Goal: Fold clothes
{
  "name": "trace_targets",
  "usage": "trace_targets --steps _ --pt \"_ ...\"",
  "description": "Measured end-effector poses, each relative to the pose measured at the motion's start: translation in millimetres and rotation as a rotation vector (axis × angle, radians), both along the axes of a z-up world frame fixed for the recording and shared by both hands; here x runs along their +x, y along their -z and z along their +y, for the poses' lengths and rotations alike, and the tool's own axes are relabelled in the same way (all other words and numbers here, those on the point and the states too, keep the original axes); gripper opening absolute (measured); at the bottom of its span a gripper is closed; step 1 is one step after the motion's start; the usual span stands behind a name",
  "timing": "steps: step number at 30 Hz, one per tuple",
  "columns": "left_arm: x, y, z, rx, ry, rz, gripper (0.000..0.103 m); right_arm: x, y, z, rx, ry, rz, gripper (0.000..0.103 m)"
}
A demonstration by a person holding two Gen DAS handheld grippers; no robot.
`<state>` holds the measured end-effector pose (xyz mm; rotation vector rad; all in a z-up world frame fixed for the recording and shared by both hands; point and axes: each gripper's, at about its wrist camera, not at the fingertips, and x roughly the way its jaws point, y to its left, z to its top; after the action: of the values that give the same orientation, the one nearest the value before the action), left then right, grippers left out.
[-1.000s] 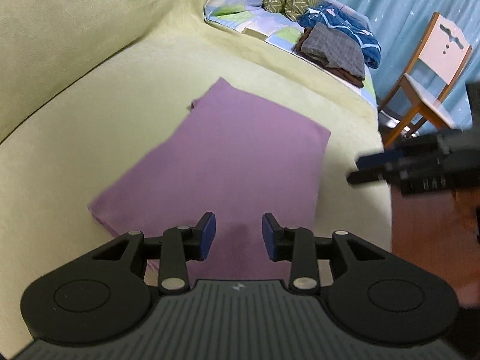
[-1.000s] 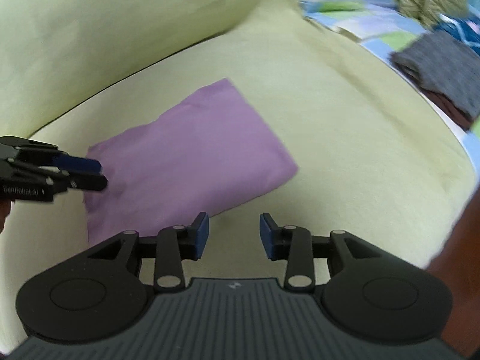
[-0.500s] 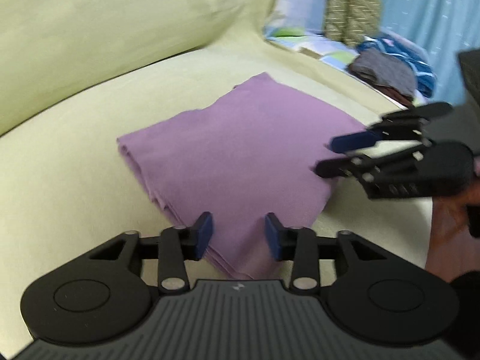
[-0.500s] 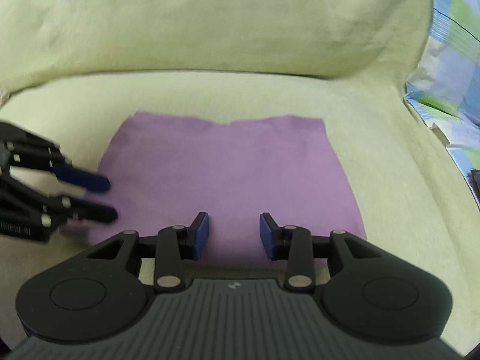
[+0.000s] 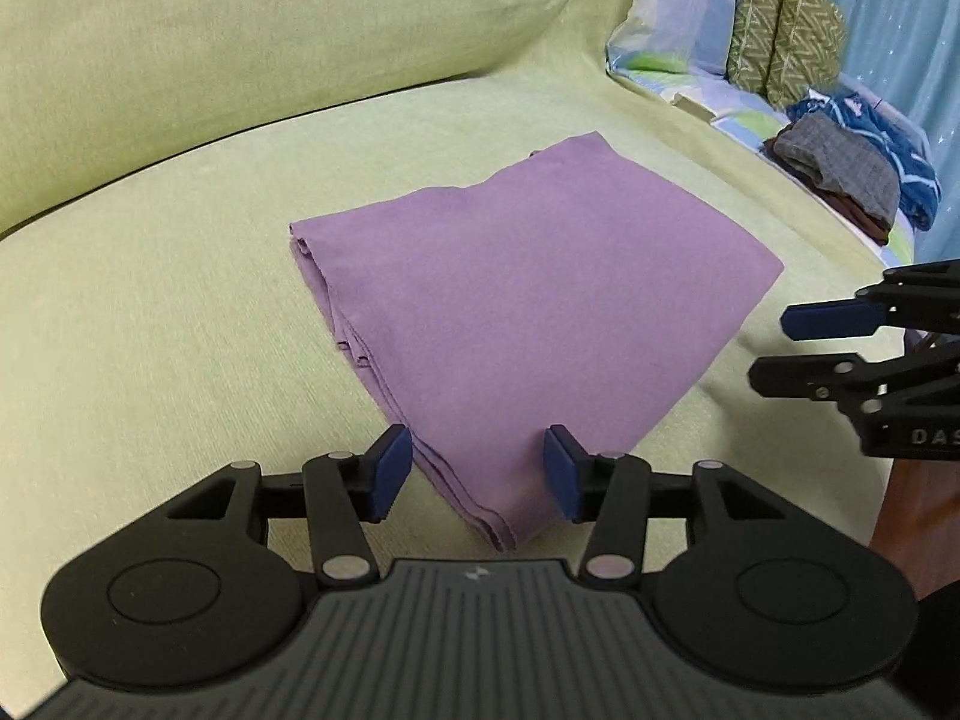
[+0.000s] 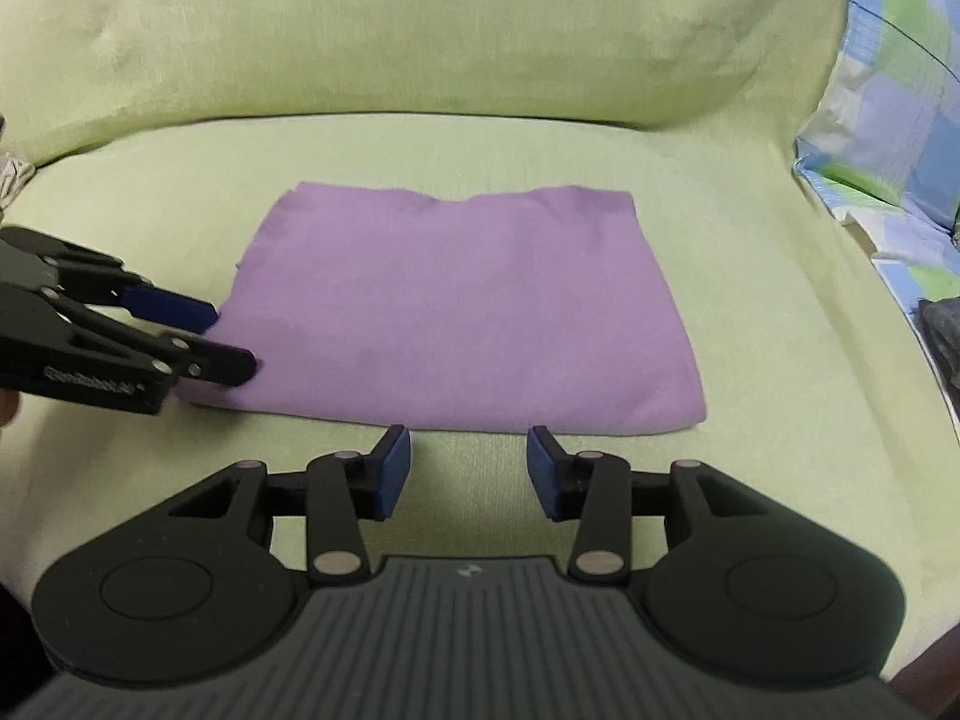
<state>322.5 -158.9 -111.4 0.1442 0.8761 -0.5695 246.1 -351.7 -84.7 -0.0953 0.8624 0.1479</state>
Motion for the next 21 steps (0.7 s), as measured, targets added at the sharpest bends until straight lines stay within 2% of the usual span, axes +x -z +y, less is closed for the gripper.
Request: trace_targets --steps 4,10,15,18,19,20,21 --pt "-1.0 -1.4 5.1 -0.015 0.006 -0.007 0.055 -4.5 -3.7 0.3 -0.002 0.010 -0.004 0.040" --pt "-1.4 -12.7 35.8 -0.050 -0.014 -0.058 0.055 1.3 -9.7 9.5 0.007 -0.005 -0.032 0.044" --pt "24.8 -16.4 73.7 -0.058 -0.032 -0.073 0.055 24.3 -21.8 31.5 0.004 -0.083 -0.083 0.044" --pt "45.8 -18.0 89.5 -0.097 -0.019 -0.059 0.051 40.7 -23.5 48.6 0.002 -0.127 -0.095 0.044" --pt "53.7 -18.1 93.7 -0.113 -0.008 -0.049 0.042 45.1 -22.8 53.6 0.001 -0.140 -0.094 0.044" --pt "63.1 -17.5 96.5 -0.126 0.013 -0.033 0.022 52.1 -20.1 61.8 -0.006 -0.159 -0.088 0.044" --pt "70.5 -16.6 97.4 -0.127 0.033 -0.023 0.017 59.7 -16.0 71.4 -0.017 -0.184 -0.084 0.044"
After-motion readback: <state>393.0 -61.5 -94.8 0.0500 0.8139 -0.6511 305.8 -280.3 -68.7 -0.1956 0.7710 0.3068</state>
